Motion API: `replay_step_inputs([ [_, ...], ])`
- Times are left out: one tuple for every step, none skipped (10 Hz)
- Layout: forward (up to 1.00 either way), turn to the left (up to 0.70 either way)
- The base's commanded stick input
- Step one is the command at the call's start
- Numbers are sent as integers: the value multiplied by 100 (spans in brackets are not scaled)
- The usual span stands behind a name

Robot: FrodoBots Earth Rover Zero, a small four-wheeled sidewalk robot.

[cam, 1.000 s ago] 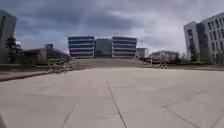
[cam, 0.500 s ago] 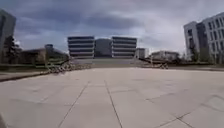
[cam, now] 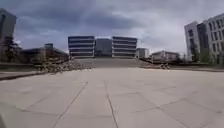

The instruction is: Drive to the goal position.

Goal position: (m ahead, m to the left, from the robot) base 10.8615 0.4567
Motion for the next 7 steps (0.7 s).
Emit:
replay_step_inputs([
  [70, 0],
  [70, 0],
  [70, 0],
  [70, 0],
  [70, 0],
  [70, 0],
  [70, 0],
])
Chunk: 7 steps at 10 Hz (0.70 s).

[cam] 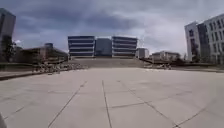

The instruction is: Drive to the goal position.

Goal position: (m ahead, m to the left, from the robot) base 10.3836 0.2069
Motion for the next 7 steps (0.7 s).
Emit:
replay_step_inputs([
  [70, 0],
  [70, 0],
  [70, 0],
  [70, 0],
  [70, 0],
  [70, 0],
  [70, 0],
])
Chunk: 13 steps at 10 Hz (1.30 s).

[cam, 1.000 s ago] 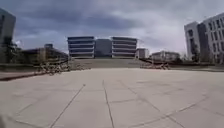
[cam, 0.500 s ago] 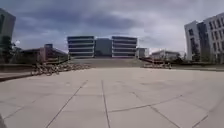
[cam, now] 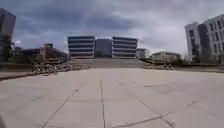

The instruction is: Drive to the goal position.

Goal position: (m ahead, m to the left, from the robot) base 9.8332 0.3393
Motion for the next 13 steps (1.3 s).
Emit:
replay_step_inputs([
  [70, 0],
  [70, 0],
  [70, 0],
  [70, 7],
  [70, 17],
  [70, 8],
  [70, 0],
  [70, 0],
  [70, 0],
  [70, 0],
  [70, 0],
  [70, 5],
  [70, 15],
])
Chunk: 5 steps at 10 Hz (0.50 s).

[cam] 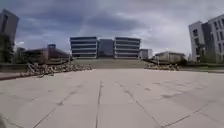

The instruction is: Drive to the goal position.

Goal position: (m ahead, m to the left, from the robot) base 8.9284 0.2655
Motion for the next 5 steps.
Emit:
replay_step_inputs([
  [70, 15],
  [70, 4],
  [70, 0],
  [70, 0],
  [70, 0],
])
